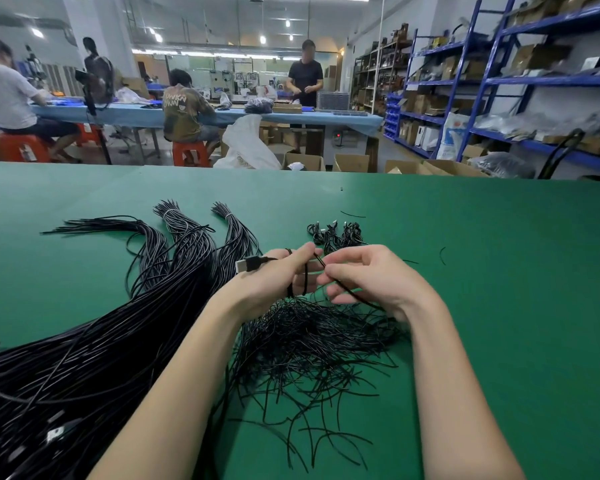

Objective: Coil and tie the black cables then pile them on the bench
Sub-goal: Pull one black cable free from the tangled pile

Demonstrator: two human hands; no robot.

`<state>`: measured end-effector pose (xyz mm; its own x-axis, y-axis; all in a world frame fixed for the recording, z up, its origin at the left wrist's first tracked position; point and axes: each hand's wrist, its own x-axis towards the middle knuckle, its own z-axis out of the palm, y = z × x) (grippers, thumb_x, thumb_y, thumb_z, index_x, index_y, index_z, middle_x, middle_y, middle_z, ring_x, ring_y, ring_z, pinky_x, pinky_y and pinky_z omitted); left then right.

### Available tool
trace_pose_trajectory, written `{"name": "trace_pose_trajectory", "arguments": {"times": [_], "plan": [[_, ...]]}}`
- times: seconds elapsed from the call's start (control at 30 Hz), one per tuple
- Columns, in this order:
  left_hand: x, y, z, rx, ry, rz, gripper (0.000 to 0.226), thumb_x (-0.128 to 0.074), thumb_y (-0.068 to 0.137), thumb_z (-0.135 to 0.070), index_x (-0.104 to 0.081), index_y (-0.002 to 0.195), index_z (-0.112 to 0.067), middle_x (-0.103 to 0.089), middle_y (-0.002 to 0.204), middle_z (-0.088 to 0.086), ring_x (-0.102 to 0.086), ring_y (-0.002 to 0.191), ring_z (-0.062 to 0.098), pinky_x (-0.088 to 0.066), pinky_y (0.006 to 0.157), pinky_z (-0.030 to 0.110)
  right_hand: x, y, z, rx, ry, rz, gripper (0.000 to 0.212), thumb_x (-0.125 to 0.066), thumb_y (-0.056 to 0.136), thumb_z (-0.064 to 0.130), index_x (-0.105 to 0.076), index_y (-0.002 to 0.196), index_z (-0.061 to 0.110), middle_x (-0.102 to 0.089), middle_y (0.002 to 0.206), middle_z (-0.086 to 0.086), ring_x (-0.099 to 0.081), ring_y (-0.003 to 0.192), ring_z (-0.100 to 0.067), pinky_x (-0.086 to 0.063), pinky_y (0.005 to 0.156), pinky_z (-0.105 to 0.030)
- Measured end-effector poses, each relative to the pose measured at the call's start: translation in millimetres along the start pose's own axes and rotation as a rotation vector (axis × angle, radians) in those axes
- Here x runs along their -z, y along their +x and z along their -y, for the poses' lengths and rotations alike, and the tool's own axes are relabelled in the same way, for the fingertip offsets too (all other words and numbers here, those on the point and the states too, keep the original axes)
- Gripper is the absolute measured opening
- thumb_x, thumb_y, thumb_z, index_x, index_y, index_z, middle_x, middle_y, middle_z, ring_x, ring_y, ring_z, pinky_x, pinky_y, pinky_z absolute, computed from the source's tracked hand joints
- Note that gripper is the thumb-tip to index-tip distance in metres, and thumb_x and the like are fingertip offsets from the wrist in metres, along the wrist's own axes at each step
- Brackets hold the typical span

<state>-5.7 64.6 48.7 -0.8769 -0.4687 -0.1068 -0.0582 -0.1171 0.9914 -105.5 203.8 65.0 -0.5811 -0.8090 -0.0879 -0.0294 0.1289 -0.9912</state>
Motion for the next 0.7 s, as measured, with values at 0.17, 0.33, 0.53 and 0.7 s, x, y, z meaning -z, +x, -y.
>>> {"name": "trace_pose_trajectory", "arguments": {"times": [0.17,0.33,0.53,0.7], "plan": [[-6,-7,-4,-0.023,-0.083,0.067,0.043,-0.062,0.092,-0.029,-0.064,0.127,-0.004,-0.073,0.118,0.012,-0.069,0.096,0.023,-0.058,0.09,0.028,2,-1,-5,-0.053,-0.135,0.05,0.009,-0.067,0.099,0.015,-0.072,0.101,0.007,-0.08,0.089,-0.008,-0.077,0.075,-0.019,-0.061,0.065,-0.028],[-5,-4,-2,-0.028,-0.16,0.067,0.035,-0.055,0.101,-0.013,-0.058,0.133,0.002,-0.072,0.104,0.008,-0.066,0.085,0.016,-0.056,0.094,0.031,-7,7,-10,0.098,-0.321,-0.157,0.005,-0.08,0.087,0.023,-0.081,0.082,0.022,-0.078,0.075,0.001,-0.074,0.062,-0.013,-0.054,0.054,-0.021],[-2,-3,-1,-0.027,-0.133,0.064,0.032,-0.058,0.099,-0.011,-0.061,0.129,-0.002,-0.062,0.098,0.011,-0.058,0.094,0.024,-0.042,0.105,0.039,-6,4,-9,0.16,-0.356,-0.093,0.008,-0.084,0.083,0.016,-0.077,0.084,0.02,-0.077,0.073,0.002,-0.073,0.063,-0.012,-0.055,0.055,-0.021],[-3,-6,-2,-0.02,-0.129,0.061,0.031,-0.061,0.097,-0.011,-0.064,0.127,-0.003,-0.065,0.104,0.013,-0.066,0.063,0.009,-0.052,0.058,0.015,0,0,-5,0.138,-0.358,0.0,0.013,-0.085,0.08,0.008,-0.08,0.087,0.017,-0.079,0.076,-0.001,-0.072,0.065,-0.012,-0.055,0.058,-0.02]]}}
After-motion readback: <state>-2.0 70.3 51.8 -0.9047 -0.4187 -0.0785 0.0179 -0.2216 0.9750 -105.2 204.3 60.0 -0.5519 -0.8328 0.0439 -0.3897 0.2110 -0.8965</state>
